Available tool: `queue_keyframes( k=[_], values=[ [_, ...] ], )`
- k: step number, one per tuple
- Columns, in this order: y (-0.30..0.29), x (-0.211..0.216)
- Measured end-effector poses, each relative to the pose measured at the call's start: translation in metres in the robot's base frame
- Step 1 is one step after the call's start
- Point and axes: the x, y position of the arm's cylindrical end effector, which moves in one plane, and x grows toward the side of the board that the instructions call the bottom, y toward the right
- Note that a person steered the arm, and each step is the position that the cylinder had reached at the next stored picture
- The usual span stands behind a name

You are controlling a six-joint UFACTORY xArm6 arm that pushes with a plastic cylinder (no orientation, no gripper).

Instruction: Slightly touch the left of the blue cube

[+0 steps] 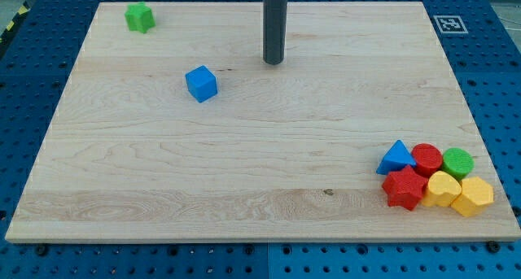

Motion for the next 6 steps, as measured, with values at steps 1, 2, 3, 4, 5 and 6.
queue_keyframes(
  k=[1, 2, 3, 4, 5, 6],
  values=[
    [-0.012, 0.000],
    [-0.025, 0.000],
    [-0.031, 0.001],
    [-0.036, 0.001],
    [-0.047, 0.002],
    [-0.079, 0.002]
  ],
)
